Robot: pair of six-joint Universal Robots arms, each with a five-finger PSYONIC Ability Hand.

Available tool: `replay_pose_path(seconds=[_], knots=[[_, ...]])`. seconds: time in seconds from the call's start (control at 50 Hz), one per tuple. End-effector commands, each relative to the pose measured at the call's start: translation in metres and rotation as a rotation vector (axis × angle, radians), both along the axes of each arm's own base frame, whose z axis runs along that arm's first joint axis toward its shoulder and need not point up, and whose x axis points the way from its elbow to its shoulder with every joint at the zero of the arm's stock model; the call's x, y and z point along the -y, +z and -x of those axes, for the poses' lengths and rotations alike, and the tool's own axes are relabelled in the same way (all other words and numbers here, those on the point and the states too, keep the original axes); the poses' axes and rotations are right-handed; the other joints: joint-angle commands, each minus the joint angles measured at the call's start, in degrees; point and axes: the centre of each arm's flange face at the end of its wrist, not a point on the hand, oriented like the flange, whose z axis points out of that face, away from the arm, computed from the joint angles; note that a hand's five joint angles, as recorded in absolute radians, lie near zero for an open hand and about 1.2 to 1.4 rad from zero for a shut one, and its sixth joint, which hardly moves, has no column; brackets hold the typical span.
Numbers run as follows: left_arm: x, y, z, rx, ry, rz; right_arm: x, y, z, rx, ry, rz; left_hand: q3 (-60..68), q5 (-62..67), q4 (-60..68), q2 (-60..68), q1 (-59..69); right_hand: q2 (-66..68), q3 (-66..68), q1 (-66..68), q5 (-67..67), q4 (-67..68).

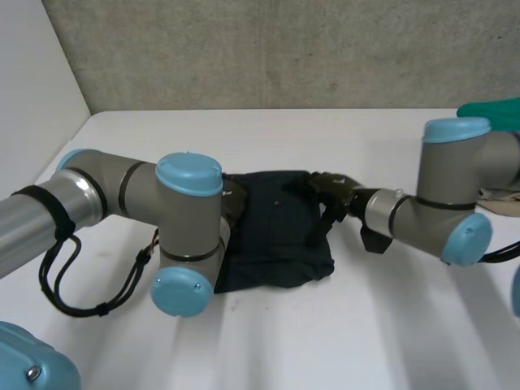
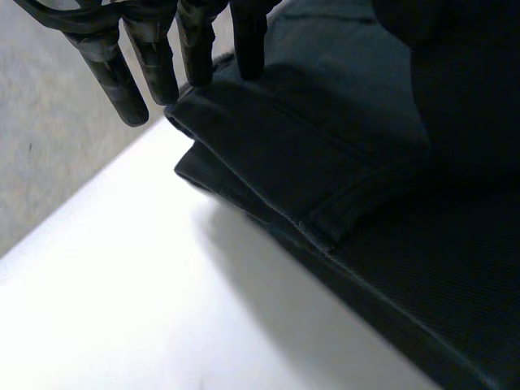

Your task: Fold the laundry.

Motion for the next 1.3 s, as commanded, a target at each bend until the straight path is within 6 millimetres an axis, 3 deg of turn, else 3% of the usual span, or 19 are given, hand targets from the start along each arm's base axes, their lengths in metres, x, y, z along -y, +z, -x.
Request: replay_pose_path(seconds=[0.02, 0.14, 0.22, 0.24, 0.26, 0.32, 0.34, 0.4, 0.44, 0.52, 0.56, 0.62, 0.7, 0.78, 0.88, 1.0, 1.06, 1.16, 1.3], knots=[[-0.018, -0.014, -0.007, 0.091, 0.016, -0.053, -0.006, -0.029, -0.008, -0.163, 0.005, 0.066, 1.7, 0.9, 2.1, 1.9, 2.7, -2.6, -2.4, -3.4, -2.9, -2.2], [-0.02, -0.013, -0.007, 0.108, 0.007, -0.044, -0.003, -0.03, -0.005, -0.266, 0.0, 0.159, 1.8, 1.1, 2.3, 2.1, 2.9, -2.6, -2.4, -3.4, -2.9, -2.2], [-0.024, -0.003, -0.004, 0.084, -0.007, -0.035, -0.005, -0.006, -0.005, -0.249, -0.003, 0.208, 1.8, 1.1, 2.3, 2.1, 2.9, -2.6, -2.4, -3.4, -2.9, -2.2], [-0.024, 0.004, -0.003, 0.07, -0.007, -0.021, -0.006, 0.01, -0.004, -0.229, -0.011, 0.235, 1.8, 1.1, 2.3, 2.1, 2.9, -2.6, -2.4, -3.4, -2.9, -2.2], [-0.025, 0.024, -0.003, 0.035, -0.013, 0.01, -0.008, 0.018, -0.003, -0.22, -0.015, 0.243, 1.7, 0.9, 2.1, 1.9, 2.7, -2.6, -2.4, -3.4, -2.9, -2.2], [-0.027, 0.053, -0.003, -0.017, -0.023, 0.062, -0.015, 0.044, -0.001, -0.184, -0.031, 0.296, 1.3, 0.6, 1.8, 1.6, 2.4, -2.6, -2.4, -3.4, -2.9, -2.2], [-0.03, 0.07, -0.003, -0.05, -0.038, 0.09, -0.016, 0.05, 0.0, -0.178, -0.034, 0.318, 1.2, 0.4, 1.6, 1.4, 2.2, -2.6, -2.4, -3.4, -2.9, -2.2], [-0.034, 0.093, -0.002, -0.107, -0.07, 0.126, -0.026, 0.068, 0.007, -0.162, -0.06, 0.385, -0.2, -1.0, 0.3, 0.1, 0.8, -2.6, -2.4, -3.4, -2.9, -2.2], [-0.04, 0.111, -0.002, -0.16, -0.118, 0.14, -0.032, 0.069, 0.011, -0.16, -0.077, 0.407, -0.4, -1.1, 0.1, -0.1, 0.7, -2.6, -2.4, -3.4, -2.9, -2.2], [-0.049, 0.124, -0.005, -0.221, -0.207, 0.123, -0.054, 0.063, 0.02, -0.17, -0.124, 0.465, 0.5, -0.3, 0.9, 0.7, 1.5, -2.6, -2.4, -3.4, -2.9, -2.2], [-0.048, 0.126, -0.007, -0.238, -0.236, 0.108, -0.076, 0.054, 0.02, -0.173, -0.119, 0.494, 0.7, -0.1, 1.1, 0.9, 1.7, -2.6, -2.4, -3.4, -2.9, -2.2], [-0.037, 0.122, -0.018, -0.256, -0.268, 0.064, -0.108, 0.034, 0.014, -0.164, -0.064, 0.515, 1.5, 0.7, 1.9, 1.8, 2.5, -2.6, -2.4, -3.4, -2.9, -2.2], [-0.031, 0.115, -0.023, -0.298, -0.31, 0.002, -0.136, 0.011, 0.006, -0.137, -0.01, 0.552, 2.0, 1.2, 2.4, 2.3, 3.0, -2.6, -2.4, -3.4, -2.9, -2.2], [-0.028, 0.112, -0.024, -0.329, -0.308, -0.032, -0.15, -0.009, -0.007, -0.115, 0.035, 0.598, 3.5, 2.7, 4.0, 3.8, 4.5, -2.6, -2.4, -3.4, -2.9, -2.2], [-0.027, 0.109, -0.024, -0.34, -0.302, -0.047, -0.143, -0.034, -0.016, -0.165, 0.059, 0.655, 3.3, 2.6, 3.8, 3.6, 4.4, -2.6, -2.4, -3.4, -2.9, -2.2], [-0.027, 0.11, -0.023, -0.342, -0.303, -0.043, -0.126, -0.046, -0.024, -0.22, 0.063, 0.726, 3.3, 2.6, 3.8, 3.6, 4.4, -2.6, -2.4, -3.4, -2.9, -2.2], [-0.026, 0.109, -0.023, -0.342, -0.304, -0.044, -0.12, -0.049, -0.028, -0.222, 0.061, 0.736, 3.3, 2.6, 3.8, 3.6, 4.4, -2.6, -2.4, -3.4, -2.9, -2.2], [-0.026, 0.109, -0.023, -0.342, -0.303, -0.043, -0.108, -0.047, -0.035, -0.197, 0.047, 0.749, 3.3, 2.6, 3.8, 3.6, 4.4, 10.1, 10.3, 9.3, 9.7, 10.5], [-0.026, 0.108, -0.024, -0.34, -0.301, -0.047, -0.095, -0.047, -0.044, -0.188, 0.035, 0.763, 3.3, 2.6, 3.8, 3.6, 4.4, 11.0, 11.2, 10.2, 10.6, 11.3]])
